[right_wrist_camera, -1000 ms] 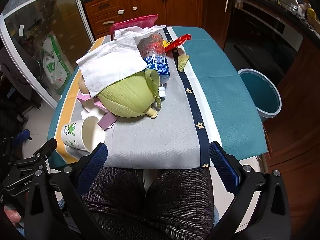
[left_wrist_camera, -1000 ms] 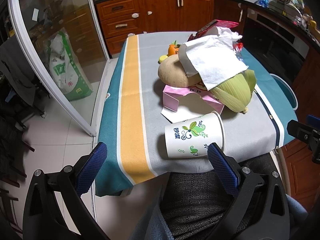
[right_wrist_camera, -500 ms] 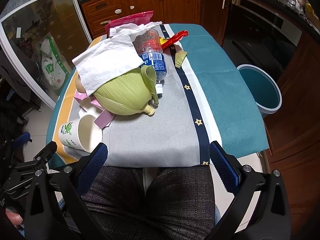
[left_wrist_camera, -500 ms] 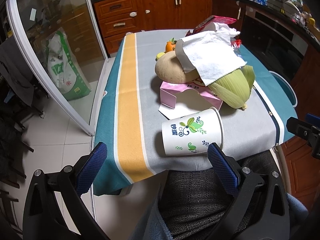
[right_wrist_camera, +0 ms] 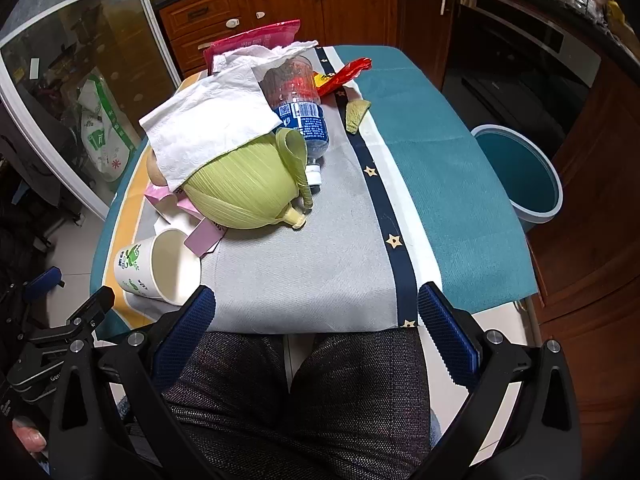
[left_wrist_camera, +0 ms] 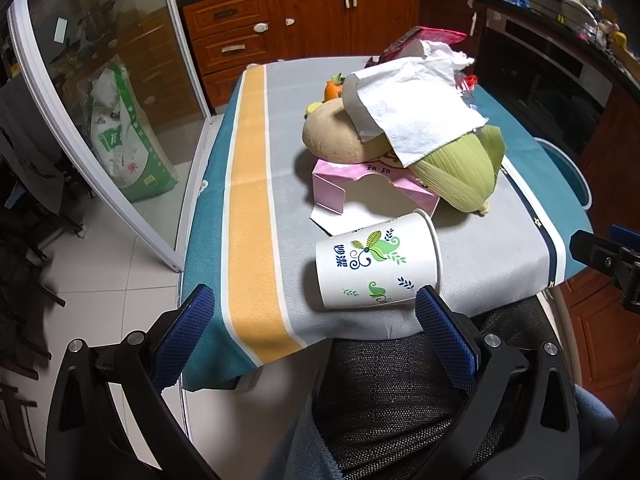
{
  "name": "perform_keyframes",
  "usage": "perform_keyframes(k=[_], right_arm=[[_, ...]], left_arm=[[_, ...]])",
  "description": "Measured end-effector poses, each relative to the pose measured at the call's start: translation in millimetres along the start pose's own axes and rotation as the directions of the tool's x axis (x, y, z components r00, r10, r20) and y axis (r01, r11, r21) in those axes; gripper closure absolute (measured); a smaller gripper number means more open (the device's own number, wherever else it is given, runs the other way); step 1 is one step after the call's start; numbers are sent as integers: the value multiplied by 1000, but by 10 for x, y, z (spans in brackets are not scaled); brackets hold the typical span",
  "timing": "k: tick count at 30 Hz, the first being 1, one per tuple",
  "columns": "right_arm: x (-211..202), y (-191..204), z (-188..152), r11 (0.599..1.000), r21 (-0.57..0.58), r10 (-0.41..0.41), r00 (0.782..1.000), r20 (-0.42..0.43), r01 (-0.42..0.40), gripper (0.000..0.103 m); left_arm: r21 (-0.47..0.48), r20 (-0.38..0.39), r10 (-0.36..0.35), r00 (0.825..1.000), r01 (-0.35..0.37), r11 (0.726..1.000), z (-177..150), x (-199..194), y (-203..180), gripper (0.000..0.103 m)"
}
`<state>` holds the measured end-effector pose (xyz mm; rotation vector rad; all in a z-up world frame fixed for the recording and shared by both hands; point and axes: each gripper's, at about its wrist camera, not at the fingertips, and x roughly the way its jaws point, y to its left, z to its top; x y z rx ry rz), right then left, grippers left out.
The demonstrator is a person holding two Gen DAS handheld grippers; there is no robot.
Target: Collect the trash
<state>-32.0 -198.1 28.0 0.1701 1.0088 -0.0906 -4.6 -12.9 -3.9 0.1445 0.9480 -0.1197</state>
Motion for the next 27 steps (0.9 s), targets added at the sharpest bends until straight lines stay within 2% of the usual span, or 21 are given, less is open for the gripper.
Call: perform_keyframes(k=[21, 27], right_arm=[[58, 36, -20, 1000, -11, 2, 1000, -20, -2, 6], [87, 141, 5, 998, -55, 26, 999, -37, -28, 6]], left_arm=[[-1, -18, -33, 999, 33, 999, -19, 38, 5, 3], [31, -29, -49, 998, 50, 998, -12, 75, 40, 3]])
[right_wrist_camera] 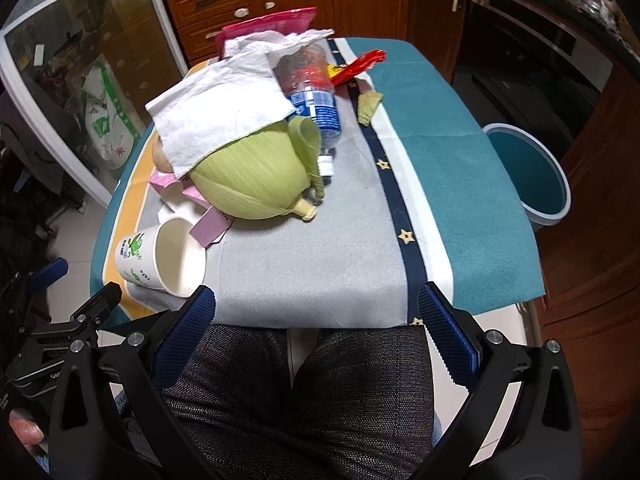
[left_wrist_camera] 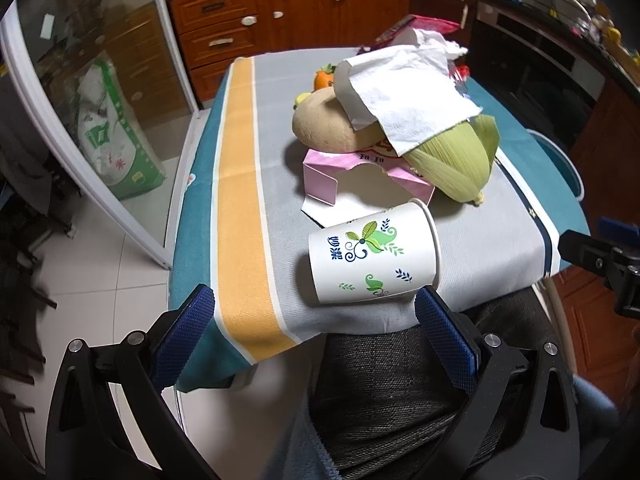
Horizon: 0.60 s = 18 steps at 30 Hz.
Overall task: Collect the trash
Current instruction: 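Grasp the white paper cup with the right tool and lift it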
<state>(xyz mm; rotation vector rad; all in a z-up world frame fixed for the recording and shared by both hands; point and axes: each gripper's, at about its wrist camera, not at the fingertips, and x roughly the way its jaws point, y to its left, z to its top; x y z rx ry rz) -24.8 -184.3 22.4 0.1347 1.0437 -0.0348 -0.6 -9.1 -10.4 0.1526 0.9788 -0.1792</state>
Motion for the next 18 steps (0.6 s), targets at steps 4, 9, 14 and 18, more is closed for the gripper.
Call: perform_keyframes(k=[4, 9, 14, 18], right_arm=[[30, 171, 45, 996, -84, 21, 1000, -5, -22, 6], [125, 381, 104, 985, -155, 65, 997, -51, -72, 6], [207, 538, 219, 958, -151, 232, 969, -81, -242, 6], [324, 797, 262, 921, -208, 308, 942, -132, -330, 38]], left_arm=[[46, -10, -8, 1000, 9, 999, -31, 72, 61, 3], [102, -73, -117, 990, 124, 987, -78, 197, 41, 3], [101, -86, -198, 976, 207, 973, -47, 253, 21, 3], [88, -81, -210, 974, 216, 972, -67, 294, 124, 3]])
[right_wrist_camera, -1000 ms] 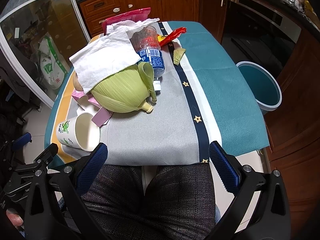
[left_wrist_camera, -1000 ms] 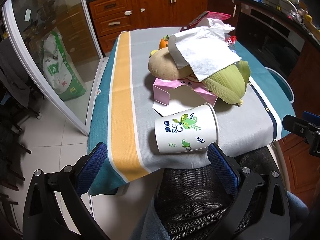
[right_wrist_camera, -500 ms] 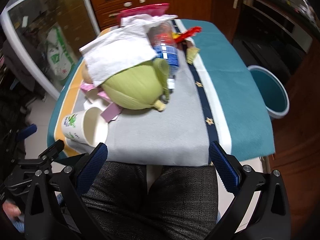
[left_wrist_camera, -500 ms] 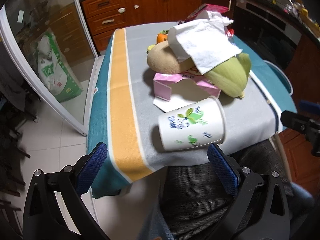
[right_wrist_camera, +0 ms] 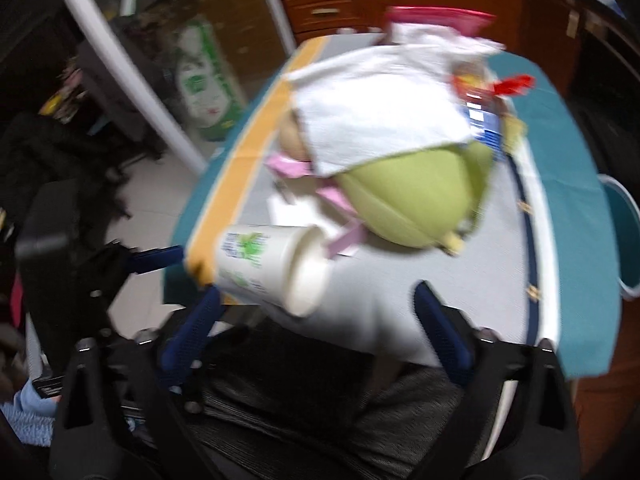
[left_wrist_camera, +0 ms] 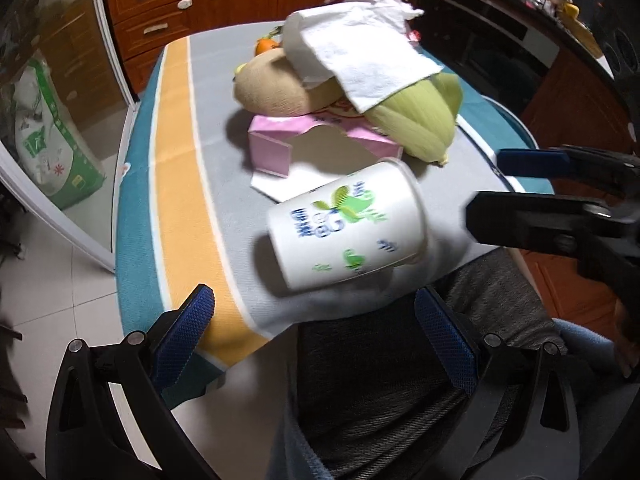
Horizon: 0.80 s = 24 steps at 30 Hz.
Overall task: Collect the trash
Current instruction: 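Grasp the white paper cup with the right tool and lift it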
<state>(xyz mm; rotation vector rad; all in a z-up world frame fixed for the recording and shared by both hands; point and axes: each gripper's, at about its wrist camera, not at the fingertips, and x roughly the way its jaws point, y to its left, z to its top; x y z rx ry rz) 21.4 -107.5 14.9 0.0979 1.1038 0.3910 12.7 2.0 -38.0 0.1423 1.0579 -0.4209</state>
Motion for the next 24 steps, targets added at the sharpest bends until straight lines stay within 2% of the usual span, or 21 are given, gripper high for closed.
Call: perform_keyframes(k=[1, 3, 9, 10, 11, 12, 13, 17, 19, 24], right_arm=[[99, 19, 25, 999, 5, 35, 999, -38, -35, 55], [261, 59, 62, 997, 17, 76, 993, -88, -75, 67], [542, 208, 84, 987, 22, 160, 974, -157, -159, 67], [559, 227, 90, 986, 23, 169, 972, -161, -168, 77], [561, 228, 98, 982, 25, 189, 968, -166, -188, 81], [532, 267, 94, 978, 22, 210, 964, -162, -209, 94], [474, 277, 96, 978, 11, 206, 966, -154, -207, 98], [171, 254, 123, 979, 1, 205, 973, -107, -206, 99], [-106, 210, 178, 982, -5, 187, 981, -43, -188, 99], [-643, -85, 305, 997, 30, 67, 992, 106, -71, 99]], left_arm=[[-2, -3, 4, 1000, -4, 1000, -11, 12, 40, 3], [-13, -9, -1, 1000, 1, 1000, -26, 34, 98, 3], [-47, -16, -67, 998, 67, 997, -2, 143, 255, 3], [-47, -19, -66, 998, 65, 997, 11, 174, 267, 3], [-45, -23, -65, 998, 64, 997, 23, 183, 272, 3], [-44, -24, -63, 998, 62, 997, 35, 182, 276, 3], [-41, -23, -62, 998, 61, 997, 51, 172, 284, 3], [-29, 3, -61, 998, 61, 998, 117, 72, 323, 3], [-24, 23, -67, 997, 68, 997, 152, -1, 321, 3], [8, 70, -77, 995, 77, 997, 514, -152, 276, 3]])
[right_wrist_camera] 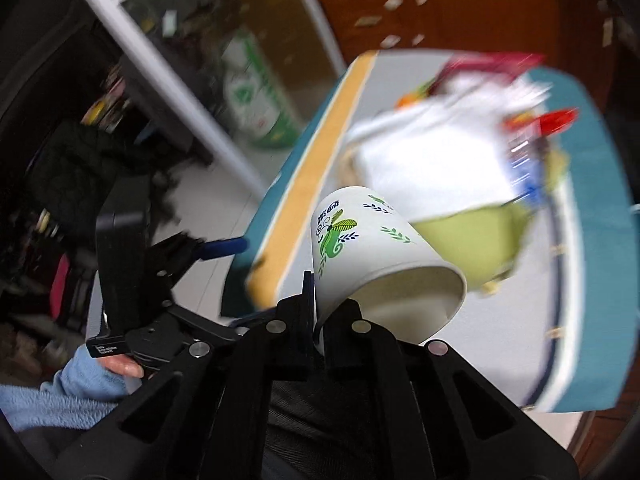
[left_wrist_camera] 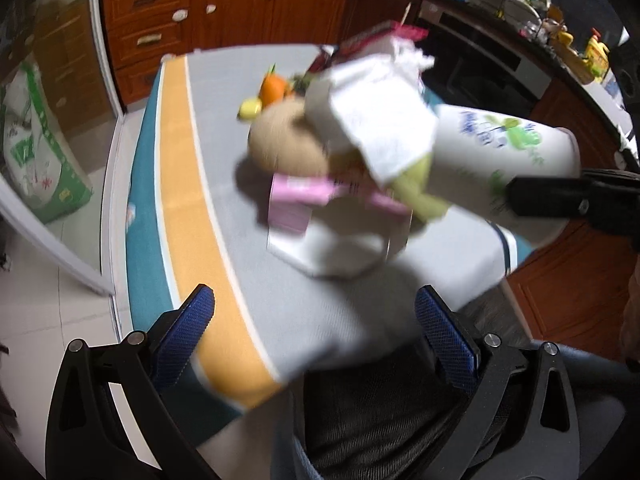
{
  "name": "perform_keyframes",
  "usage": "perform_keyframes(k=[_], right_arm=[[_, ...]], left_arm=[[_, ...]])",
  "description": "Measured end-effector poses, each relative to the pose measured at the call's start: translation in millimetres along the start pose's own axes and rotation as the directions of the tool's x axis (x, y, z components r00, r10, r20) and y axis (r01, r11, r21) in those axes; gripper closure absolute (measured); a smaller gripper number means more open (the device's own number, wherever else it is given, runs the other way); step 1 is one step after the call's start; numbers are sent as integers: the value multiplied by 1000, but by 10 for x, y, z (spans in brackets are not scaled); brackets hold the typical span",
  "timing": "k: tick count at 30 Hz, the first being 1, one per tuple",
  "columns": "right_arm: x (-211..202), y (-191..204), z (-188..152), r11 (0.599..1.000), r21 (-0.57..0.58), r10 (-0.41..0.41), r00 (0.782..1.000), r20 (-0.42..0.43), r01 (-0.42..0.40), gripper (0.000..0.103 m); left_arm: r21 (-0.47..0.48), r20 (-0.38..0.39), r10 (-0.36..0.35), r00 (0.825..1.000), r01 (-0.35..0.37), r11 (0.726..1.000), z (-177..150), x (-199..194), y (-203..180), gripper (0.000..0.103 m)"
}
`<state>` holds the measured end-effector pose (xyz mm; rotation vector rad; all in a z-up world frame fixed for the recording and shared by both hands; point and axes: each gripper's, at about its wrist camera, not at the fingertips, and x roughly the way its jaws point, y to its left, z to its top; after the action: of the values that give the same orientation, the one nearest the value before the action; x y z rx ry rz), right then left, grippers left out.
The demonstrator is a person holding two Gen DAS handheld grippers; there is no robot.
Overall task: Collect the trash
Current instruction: 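Grasp the white paper cup with the right tool and lift it, then grasp the white tissue with the left tool while the right tool carries the cup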
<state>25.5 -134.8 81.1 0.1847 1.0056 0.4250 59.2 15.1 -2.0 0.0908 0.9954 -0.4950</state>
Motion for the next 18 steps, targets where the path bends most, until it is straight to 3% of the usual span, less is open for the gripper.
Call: perform_keyframes(k=[5, 10, 14, 15, 16, 18], right_arm=[[-214, -433, 89, 992, 89, -99, 994, 49, 95, 99], [-297, -778, 116, 978, 158, -147, 987, 71, 135, 99], [-294, -962, 128, 971, 194, -153, 986, 64, 138, 99], [-281, -1006, 125, 969, 203, -155, 986, 61, 140, 99], [-272, -1040, 115, 968, 208, -157, 986, 59, 142, 99], [-269, -1076, 95, 965, 218, -160, 985, 59, 143, 99]], left_arm=[[107, 58, 30, 998, -36, 994, 575, 12, -137, 5], [158, 35, 19, 999, -25, 987, 943, 213, -232, 30], [195, -7, 30, 1000, -28, 980, 1064, 450, -313, 43], [192, -12, 27, 1000, -24, 981, 1078, 481, -318, 58], [185, -22, 21, 1000, -16, 983, 1078, 515, -325, 81], [185, -26, 28, 999, -23, 982, 1058, 521, -365, 100]])
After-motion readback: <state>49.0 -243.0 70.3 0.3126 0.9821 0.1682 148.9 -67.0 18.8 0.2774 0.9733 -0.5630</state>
